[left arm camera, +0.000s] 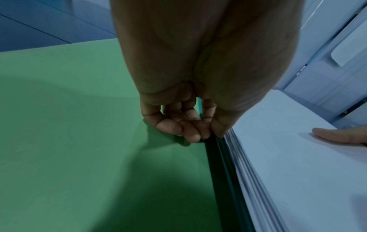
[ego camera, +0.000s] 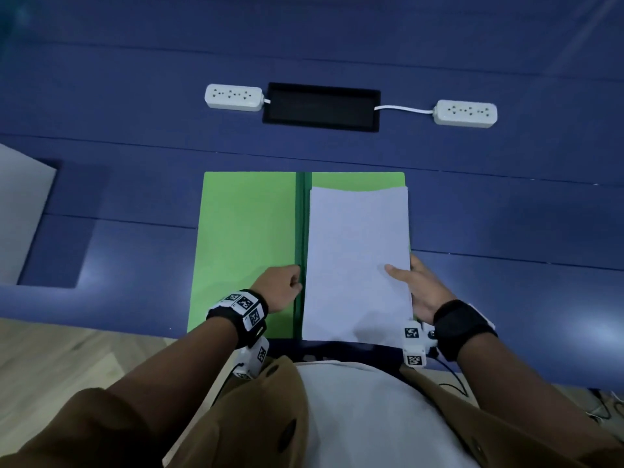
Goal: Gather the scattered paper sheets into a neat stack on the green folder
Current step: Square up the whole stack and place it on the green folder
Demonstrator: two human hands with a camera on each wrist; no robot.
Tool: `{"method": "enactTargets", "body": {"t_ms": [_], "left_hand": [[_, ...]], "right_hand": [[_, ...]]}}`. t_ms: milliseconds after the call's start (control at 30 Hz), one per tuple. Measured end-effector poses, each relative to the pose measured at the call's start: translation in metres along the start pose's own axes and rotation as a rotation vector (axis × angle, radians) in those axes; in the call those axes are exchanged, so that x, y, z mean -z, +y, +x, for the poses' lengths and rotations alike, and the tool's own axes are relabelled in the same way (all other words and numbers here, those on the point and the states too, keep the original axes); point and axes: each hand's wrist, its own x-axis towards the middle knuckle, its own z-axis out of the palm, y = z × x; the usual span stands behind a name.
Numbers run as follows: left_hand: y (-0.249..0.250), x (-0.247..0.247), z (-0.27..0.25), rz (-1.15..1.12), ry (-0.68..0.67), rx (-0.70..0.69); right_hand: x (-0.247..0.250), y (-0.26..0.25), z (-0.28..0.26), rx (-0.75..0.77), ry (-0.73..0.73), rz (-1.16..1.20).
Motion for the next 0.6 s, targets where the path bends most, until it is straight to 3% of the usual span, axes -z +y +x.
{"method": "enactTargets", "body": {"t_ms": [133,333,467,600], "left_hand": [[-0.003,-0.004,-0.006,-0.016,-0.034,-0.003],[-0.005,-0.019,-0.021,-0.030,-0.086,-0.011],[-0.001,-0.019,-0.020,-0.097,-0.116,0.013],[0.000,-0.022,-0.018,-0.216,-0.164,0.069]], "right_hand": [[0.003,0.002,-0.007,-0.003,-0.071,-0.061],[0.007,0.018,-0.038,-0.036,-0.128,0.147],[0.021,0.041,-0.030,-0.092,-0.075,0.060],[0.024,0.049,-0.026,0.019,0.083,-0.184]]}}
